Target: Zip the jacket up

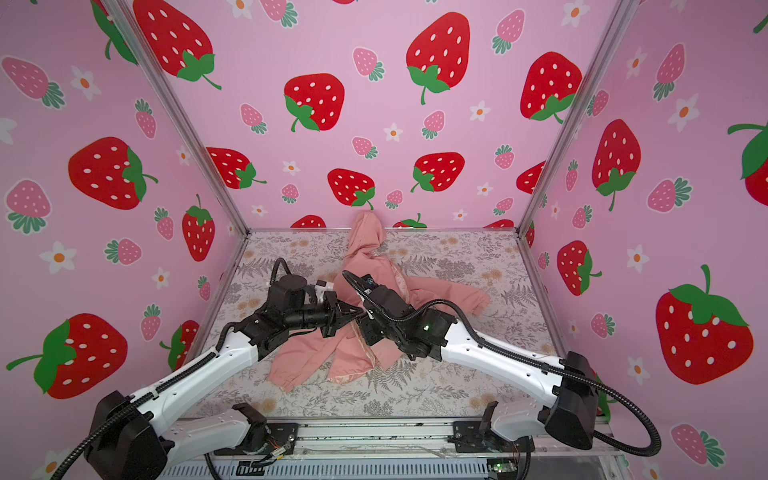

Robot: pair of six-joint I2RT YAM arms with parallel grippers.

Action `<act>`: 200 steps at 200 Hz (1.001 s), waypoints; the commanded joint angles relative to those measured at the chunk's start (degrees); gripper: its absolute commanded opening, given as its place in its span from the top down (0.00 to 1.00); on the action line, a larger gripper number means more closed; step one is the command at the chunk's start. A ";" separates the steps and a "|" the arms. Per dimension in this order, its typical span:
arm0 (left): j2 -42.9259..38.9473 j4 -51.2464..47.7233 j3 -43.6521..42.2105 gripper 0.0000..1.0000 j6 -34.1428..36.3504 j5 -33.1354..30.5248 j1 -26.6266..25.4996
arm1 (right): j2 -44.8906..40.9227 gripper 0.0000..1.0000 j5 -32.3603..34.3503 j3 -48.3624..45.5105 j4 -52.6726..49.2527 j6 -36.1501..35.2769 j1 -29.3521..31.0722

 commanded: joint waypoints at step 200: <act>0.19 1.41 3.28 1.00 0.01 1.83 -0.31 | -3.30 0.62 -1.64 -3.61 2.88 0.45 0.25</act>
